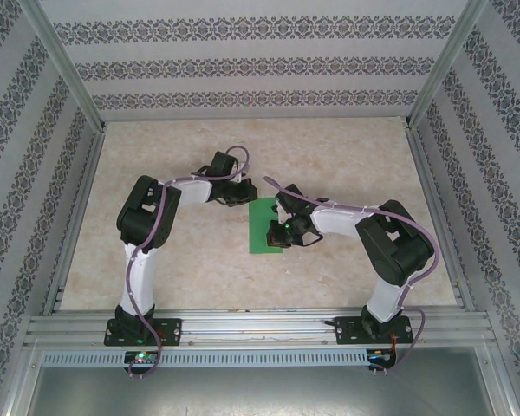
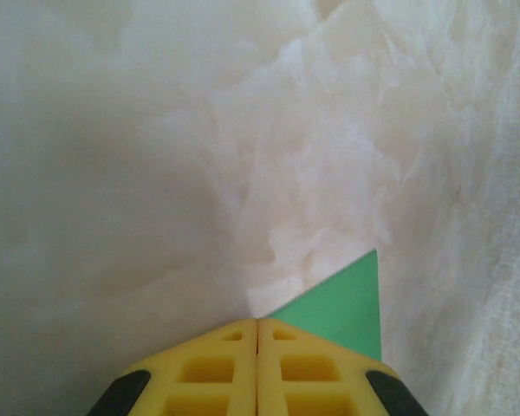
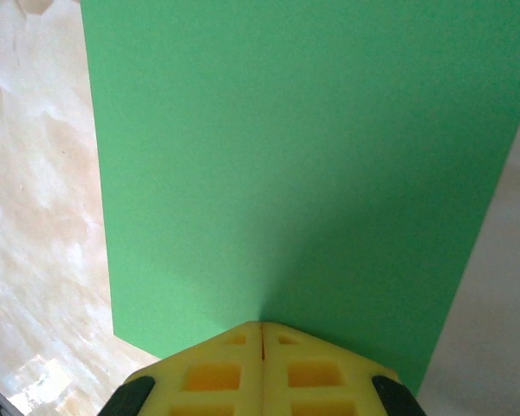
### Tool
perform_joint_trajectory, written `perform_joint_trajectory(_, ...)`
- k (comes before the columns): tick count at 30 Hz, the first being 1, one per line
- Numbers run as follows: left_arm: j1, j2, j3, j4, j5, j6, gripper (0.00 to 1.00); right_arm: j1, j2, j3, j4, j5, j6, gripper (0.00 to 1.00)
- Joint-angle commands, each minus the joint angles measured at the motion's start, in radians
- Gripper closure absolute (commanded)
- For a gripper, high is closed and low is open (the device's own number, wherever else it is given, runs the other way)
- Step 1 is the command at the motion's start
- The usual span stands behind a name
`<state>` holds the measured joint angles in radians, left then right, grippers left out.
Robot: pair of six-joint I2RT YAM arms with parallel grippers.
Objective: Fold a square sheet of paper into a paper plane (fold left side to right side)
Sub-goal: First fold the square sheet of paper in half at the center of the table.
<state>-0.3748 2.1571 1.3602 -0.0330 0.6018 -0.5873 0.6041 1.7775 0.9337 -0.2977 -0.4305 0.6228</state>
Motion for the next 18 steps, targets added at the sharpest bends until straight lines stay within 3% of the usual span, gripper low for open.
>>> perform_joint_trajectory(1,0.073,0.055,0.044,-0.037,-0.14,0.078,0.93,-0.006,0.059,-0.058,-0.152,0.087,0.006,1.0)
perform_joint_trajectory(9,0.077,-0.016,0.043,-0.063,-0.125,0.088,0.93,-0.007,0.058,-0.052,-0.142,0.082,0.008,1.0)
perform_joint_trajectory(18,0.007,-0.235,-0.158,-0.055,-0.035,0.018,0.93,-0.006,0.057,-0.033,-0.127,0.081,0.015,1.0)
